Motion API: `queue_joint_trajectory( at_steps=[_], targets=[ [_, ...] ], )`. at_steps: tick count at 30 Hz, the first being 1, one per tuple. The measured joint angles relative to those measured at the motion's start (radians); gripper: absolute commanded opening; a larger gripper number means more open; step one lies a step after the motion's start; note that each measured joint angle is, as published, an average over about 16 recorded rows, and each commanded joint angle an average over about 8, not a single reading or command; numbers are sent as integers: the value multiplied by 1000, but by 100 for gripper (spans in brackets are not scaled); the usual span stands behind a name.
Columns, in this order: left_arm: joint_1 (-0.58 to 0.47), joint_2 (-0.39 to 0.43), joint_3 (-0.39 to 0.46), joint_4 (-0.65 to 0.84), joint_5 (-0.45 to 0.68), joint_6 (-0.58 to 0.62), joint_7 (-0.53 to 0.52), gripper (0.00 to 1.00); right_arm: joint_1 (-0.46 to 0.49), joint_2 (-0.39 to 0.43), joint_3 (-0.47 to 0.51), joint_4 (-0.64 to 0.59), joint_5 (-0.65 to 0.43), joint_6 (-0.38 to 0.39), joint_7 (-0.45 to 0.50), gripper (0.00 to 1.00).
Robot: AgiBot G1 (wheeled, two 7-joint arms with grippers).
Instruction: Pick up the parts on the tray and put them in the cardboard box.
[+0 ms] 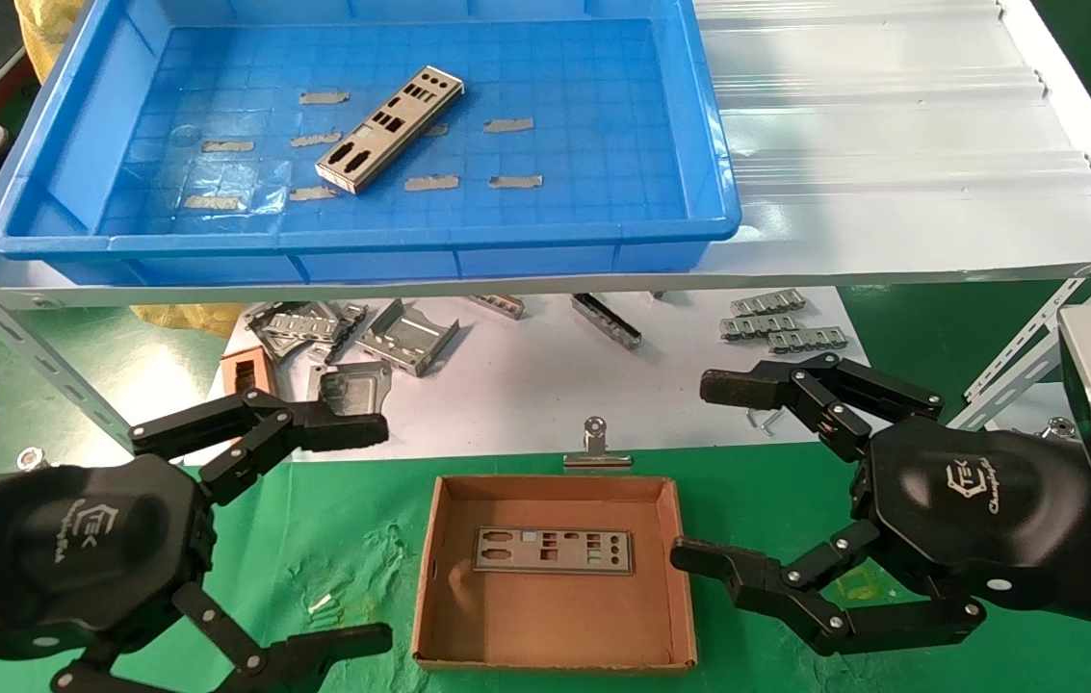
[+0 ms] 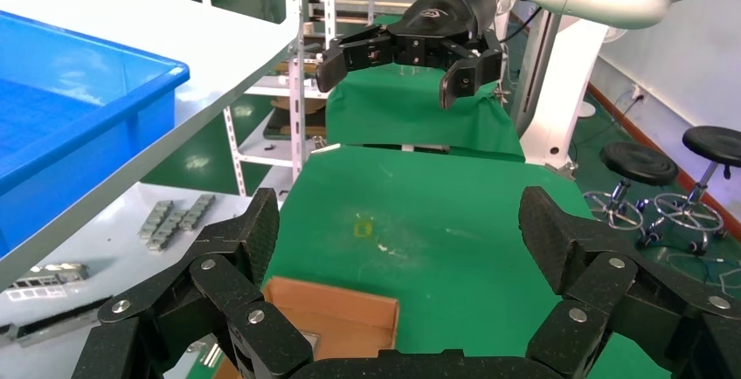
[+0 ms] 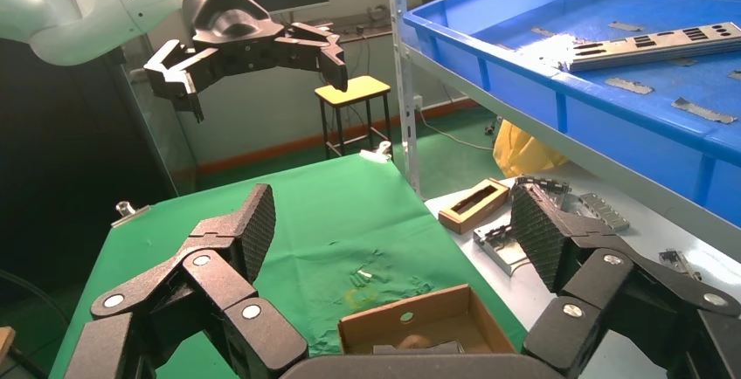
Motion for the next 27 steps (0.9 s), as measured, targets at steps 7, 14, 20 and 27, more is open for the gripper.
queue_joint_trajectory(
  at_steps=[7,14,20,27],
  targets=[
    [0,0,0,0,0,0,0,100,0,0,0,0,0,0,0,100],
    [0,0,0,0,0,0,0,100,0,0,0,0,0,0,0,100],
    [0,0,0,0,0,0,0,100,0,0,0,0,0,0,0,100],
    [0,0,0,0,0,0,0,100,0,0,0,0,0,0,0,100]
  ],
)
